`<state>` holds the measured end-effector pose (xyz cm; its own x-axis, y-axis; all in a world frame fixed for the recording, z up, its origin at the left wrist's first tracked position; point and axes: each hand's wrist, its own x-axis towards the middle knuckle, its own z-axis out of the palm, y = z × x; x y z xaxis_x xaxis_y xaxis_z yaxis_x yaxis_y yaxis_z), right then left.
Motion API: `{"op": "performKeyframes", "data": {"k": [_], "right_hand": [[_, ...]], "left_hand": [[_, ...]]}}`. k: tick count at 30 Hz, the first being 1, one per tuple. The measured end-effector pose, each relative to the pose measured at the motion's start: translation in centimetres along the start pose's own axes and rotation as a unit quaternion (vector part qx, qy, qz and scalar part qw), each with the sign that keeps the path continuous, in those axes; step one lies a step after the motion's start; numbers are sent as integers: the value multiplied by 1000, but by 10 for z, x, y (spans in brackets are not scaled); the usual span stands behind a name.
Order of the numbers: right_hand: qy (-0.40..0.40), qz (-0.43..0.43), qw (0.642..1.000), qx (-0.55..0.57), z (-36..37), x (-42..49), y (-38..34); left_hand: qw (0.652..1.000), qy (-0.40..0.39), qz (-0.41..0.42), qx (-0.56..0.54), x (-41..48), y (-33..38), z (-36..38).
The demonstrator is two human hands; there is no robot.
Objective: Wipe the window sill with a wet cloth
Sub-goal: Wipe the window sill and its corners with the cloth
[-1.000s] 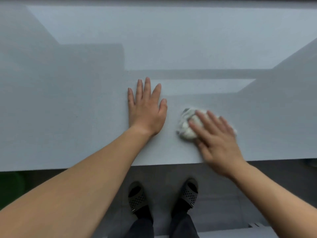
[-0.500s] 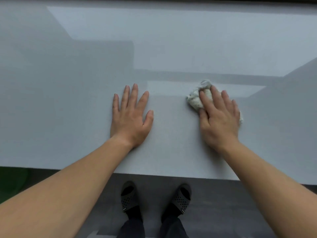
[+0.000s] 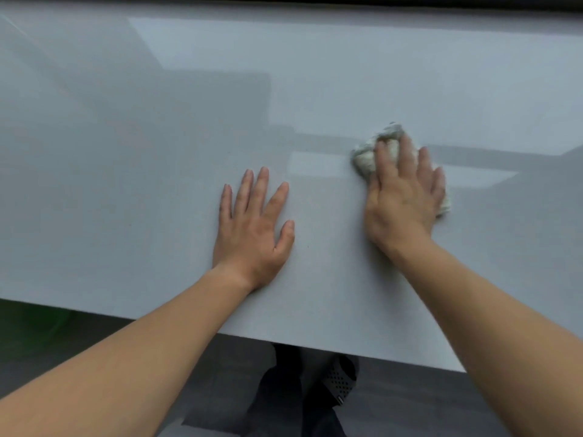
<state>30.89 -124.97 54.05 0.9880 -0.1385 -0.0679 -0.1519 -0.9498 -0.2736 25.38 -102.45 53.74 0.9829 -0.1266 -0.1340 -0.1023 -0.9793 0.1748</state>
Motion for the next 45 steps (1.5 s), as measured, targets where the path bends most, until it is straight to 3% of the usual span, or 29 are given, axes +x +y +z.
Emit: {"op": "performKeyframes", "data": {"k": [3,5,7,10,11,15,17,18,22,23,29,31,35,36,39,41,43,45], "right_hand": [[-36,-190,981,-33,8,-30,-11],[-62,-253,964,-45,2,-16,4],[-49,-200,977,-49,-4,19,17],[-15,5,1000,2,-7,56,5],[-11,29,1000,2,-4,54,-7],[-47,-157,986,-32,3,28,-19],[-63,-201,976,-49,-4,52,1],[-51,-182,980,-54,-7,70,9],[9,46,999,3,-9,119,1],[15,64,998,8,-6,118,-10],[-41,-160,985,-40,-7,111,-1],[-28,-120,991,-47,-13,143,13],[19,53,998,1,-8,177,-14],[17,43,999,-5,-3,172,-26],[-18,-125,991,-38,4,154,-37],[-36,-181,982,-39,-5,171,-23],[-27,-140,989,-41,-10,202,-10],[-13,-37,999,-21,-14,227,-7]], "left_hand": [[1000,7,5,3,0,0,0],[1000,9,9,-2,1,0,1],[1000,17,15,-12,1,-1,1],[999,30,16,-35,4,-3,-1],[998,37,12,-42,4,-2,-2],[995,74,11,-67,29,-1,-13],[993,81,20,-80,61,-3,-19],[993,82,24,-87,80,-4,-23],[992,37,22,-117,155,6,-32],[993,23,18,-117,168,9,-32],[1000,8,6,-22,187,17,-17],[1000,9,4,-24,187,18,-18],[1000,10,5,-20,188,19,-18],[1000,11,5,-21,186,20,-17],[1000,15,6,-18,186,21,-17],[1000,15,8,-14,188,20,-18],[1000,12,8,-16,188,20,-18],[1000,11,8,-15,188,20,-18]]}}
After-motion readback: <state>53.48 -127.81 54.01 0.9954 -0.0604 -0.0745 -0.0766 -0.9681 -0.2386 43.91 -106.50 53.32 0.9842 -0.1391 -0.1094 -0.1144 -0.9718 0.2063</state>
